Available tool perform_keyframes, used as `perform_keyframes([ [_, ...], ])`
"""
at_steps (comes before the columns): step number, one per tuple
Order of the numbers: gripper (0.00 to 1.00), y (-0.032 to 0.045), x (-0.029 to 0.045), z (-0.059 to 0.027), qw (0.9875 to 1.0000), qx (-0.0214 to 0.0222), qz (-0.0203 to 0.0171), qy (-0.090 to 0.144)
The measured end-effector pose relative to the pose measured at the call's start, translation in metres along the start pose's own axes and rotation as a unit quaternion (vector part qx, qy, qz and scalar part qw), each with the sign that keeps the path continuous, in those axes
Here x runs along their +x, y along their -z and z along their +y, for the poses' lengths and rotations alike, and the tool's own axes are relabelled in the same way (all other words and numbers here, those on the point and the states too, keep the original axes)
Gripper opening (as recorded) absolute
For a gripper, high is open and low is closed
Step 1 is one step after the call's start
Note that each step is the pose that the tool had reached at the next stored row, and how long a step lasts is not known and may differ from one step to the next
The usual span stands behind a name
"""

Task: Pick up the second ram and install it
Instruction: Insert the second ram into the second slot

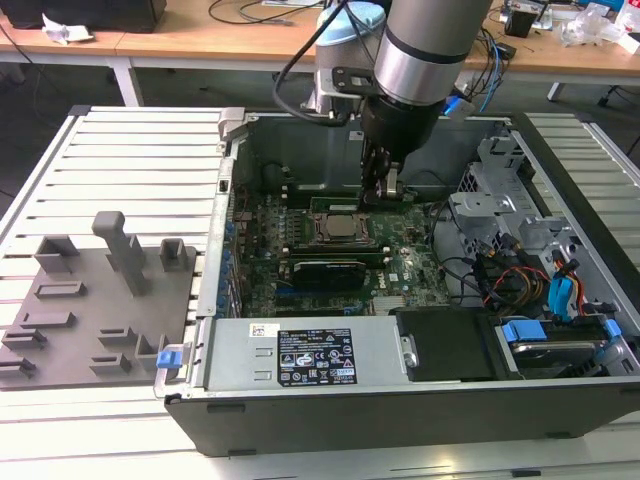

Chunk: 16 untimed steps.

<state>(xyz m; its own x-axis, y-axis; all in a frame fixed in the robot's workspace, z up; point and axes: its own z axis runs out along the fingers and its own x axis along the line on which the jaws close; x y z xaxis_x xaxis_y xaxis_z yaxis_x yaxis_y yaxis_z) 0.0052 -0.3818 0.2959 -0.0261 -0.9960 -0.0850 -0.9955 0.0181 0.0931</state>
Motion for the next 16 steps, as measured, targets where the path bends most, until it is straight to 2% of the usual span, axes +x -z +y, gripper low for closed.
perform_keyframes([
  [10,0.14,-0.0075,0.0007,0.0002,1.0000,0.0000,0.0000,0.000],
  [16,0.14,-0.0171,0.0025,0.0068,1.0000,0.0000,0.0000,0.000],
])
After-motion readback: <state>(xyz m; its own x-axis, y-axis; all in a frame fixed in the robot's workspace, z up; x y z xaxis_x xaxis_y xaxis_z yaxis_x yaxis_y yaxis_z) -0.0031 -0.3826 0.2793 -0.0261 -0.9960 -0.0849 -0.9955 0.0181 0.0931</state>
